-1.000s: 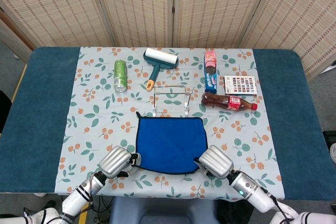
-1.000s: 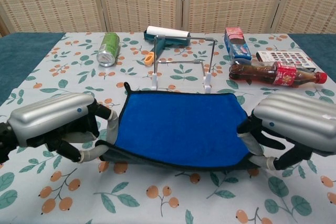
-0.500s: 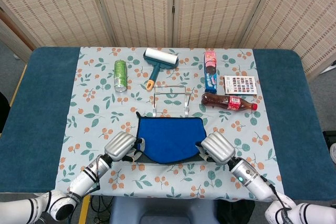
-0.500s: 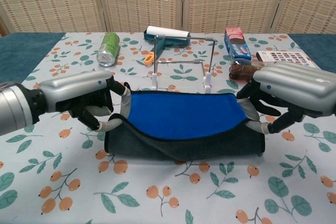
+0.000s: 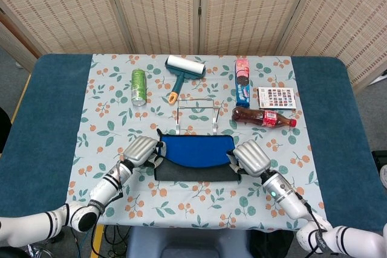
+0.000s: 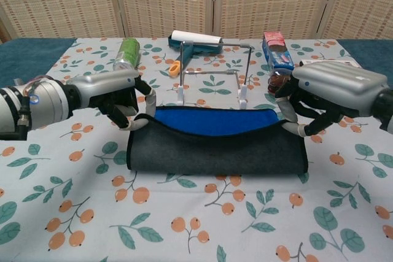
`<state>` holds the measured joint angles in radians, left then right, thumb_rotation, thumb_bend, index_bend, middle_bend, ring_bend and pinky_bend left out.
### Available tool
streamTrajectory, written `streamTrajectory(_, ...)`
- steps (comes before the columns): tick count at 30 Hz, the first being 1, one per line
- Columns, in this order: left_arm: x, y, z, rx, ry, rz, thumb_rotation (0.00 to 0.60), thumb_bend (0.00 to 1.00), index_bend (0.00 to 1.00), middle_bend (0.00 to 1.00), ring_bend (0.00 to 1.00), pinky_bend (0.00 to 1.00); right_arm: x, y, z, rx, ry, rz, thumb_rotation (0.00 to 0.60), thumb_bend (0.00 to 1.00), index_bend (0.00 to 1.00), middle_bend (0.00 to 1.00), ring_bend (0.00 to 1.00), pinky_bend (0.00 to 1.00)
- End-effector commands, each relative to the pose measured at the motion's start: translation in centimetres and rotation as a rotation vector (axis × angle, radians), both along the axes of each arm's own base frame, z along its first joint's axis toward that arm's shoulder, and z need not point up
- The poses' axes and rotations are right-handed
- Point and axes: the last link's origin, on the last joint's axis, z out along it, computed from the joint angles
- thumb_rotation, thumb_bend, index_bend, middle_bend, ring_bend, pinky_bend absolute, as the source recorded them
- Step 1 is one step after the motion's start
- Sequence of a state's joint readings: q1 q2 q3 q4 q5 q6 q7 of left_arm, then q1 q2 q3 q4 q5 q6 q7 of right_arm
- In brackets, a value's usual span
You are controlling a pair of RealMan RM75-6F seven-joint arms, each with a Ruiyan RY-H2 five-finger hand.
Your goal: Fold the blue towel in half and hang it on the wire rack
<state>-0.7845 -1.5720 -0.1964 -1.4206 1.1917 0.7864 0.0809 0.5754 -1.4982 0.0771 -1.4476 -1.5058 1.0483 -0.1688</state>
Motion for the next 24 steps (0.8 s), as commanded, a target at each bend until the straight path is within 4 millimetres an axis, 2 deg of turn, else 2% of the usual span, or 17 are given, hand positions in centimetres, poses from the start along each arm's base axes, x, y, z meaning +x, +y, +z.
streamTrajectory(1, 0.3, 1.1, -0.4, 0.005, 0.018, 0.016, 0.6, 0.48, 0.6, 1.0, 0.95, 1.0, 0.0, -0.6, -0.2, -0.01, 0.005, -0.015, 0.6, 0.53, 0.68, 0.86, 0.86, 1.0)
streamTrajectory(15, 0.9, 3.7, -1.7, 0.027, 0.073, 0.059, 0.6, 0.48, 0.6, 1.0, 0.95, 1.0, -0.4, -3.0, -1.1, -0.043, 0.028, -0.076, 0.6, 0.53, 0.68, 0.86, 0.86, 1.0)
streamTrajectory(24, 1.1, 5.3, -1.9, 0.061, 0.111, 0.078, 0.6, 0.48, 0.6, 1.0, 0.95, 1.0, -0.6, -4.4, -1.8, -0.047, 0.054, -0.099, 0.6, 0.53, 0.68, 0.86, 0.86, 1.0)
